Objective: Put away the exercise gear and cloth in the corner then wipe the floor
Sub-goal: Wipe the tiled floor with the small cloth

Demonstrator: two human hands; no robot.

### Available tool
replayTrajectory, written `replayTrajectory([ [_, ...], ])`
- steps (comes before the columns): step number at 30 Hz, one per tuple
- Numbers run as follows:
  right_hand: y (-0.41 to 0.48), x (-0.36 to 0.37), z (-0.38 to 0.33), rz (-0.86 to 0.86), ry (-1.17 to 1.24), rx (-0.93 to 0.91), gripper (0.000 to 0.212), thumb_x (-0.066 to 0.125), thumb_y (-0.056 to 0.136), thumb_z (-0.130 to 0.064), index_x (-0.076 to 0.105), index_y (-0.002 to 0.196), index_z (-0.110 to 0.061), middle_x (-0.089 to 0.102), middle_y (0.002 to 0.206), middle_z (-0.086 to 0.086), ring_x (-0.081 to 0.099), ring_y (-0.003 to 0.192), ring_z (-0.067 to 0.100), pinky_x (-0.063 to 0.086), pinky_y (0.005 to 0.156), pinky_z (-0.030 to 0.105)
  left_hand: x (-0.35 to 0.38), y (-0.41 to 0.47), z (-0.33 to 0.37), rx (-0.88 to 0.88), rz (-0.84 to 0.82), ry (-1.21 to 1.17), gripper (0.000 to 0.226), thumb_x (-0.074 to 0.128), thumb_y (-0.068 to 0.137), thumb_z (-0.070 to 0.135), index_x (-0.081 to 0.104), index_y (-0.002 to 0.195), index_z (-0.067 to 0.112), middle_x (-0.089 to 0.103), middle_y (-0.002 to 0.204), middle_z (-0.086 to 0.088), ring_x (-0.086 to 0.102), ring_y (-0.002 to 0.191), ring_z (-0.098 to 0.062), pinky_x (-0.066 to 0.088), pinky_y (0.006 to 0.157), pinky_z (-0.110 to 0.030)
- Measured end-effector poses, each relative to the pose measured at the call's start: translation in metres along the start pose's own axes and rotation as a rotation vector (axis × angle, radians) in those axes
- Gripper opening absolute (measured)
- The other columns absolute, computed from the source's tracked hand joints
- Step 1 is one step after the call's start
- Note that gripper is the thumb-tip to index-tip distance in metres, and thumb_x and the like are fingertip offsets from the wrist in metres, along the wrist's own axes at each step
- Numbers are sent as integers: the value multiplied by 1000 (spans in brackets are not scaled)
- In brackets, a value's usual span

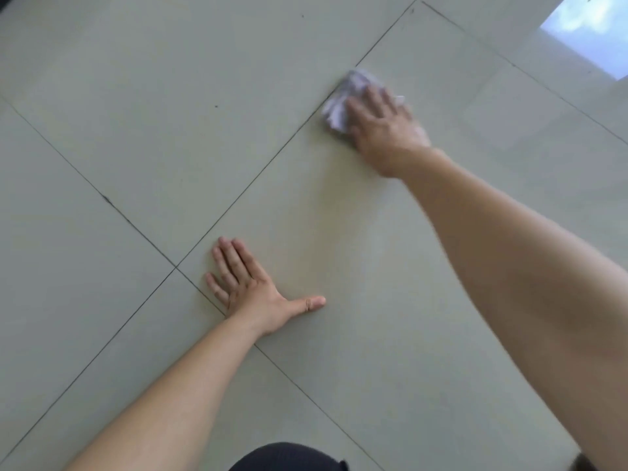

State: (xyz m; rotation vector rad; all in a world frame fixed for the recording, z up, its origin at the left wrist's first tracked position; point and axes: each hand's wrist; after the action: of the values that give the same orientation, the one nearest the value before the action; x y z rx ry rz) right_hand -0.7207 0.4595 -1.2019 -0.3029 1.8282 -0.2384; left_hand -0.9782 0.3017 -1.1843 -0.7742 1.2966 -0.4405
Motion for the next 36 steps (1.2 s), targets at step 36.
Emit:
replayTrajectory([
  [36, -6, 7, 33, 16, -69, -232, 52, 27, 107, -38, 19, 158, -34, 3, 167, 7, -5, 154, 32, -5, 124, 42, -63, 70, 157, 173, -74, 178, 182, 66, 19, 94, -49, 136, 14, -57, 140, -15, -57, 126, -27, -23, 110, -60],
])
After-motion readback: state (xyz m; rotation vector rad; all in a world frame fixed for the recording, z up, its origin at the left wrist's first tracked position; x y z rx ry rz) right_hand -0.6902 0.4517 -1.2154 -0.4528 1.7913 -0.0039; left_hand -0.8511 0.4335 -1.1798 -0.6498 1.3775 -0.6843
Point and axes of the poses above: each hand's wrist, its own y-axis towards the middle knuckle, its own x-axis out of the palm, z = x × y
